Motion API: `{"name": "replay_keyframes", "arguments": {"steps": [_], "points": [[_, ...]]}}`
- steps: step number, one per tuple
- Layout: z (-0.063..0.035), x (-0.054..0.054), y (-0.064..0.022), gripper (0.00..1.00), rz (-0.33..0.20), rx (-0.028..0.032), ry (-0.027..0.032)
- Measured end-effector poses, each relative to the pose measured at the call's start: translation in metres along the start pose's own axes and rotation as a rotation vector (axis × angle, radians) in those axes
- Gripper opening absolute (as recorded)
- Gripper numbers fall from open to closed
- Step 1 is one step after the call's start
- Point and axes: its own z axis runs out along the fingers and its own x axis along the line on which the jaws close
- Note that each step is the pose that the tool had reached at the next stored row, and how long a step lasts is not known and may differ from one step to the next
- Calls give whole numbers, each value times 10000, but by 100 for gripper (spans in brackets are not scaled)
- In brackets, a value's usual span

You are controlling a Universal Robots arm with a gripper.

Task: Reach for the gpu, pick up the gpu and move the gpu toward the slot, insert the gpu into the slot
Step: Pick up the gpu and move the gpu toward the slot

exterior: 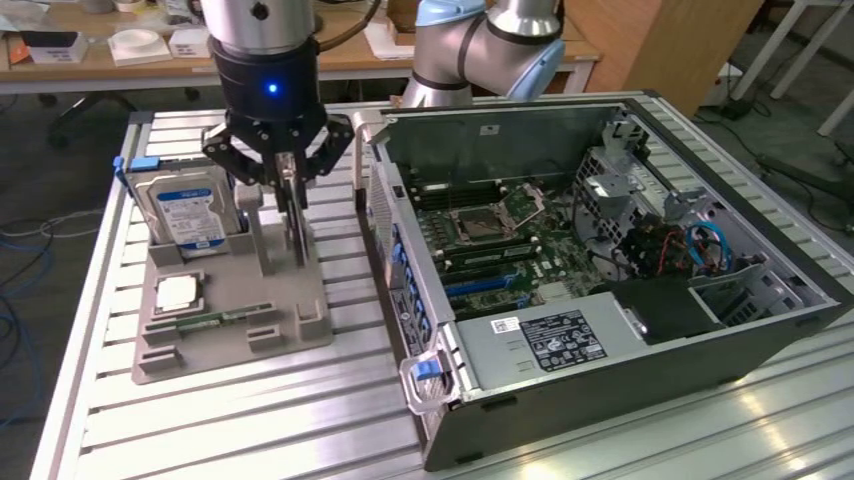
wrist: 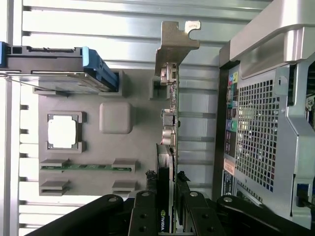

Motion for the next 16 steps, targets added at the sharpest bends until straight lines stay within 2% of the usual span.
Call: {"name": "replay_keyframes", "arguments": {"steps": [16], "points": [[-353, -6, 13, 26, 0, 1, 0]]}}
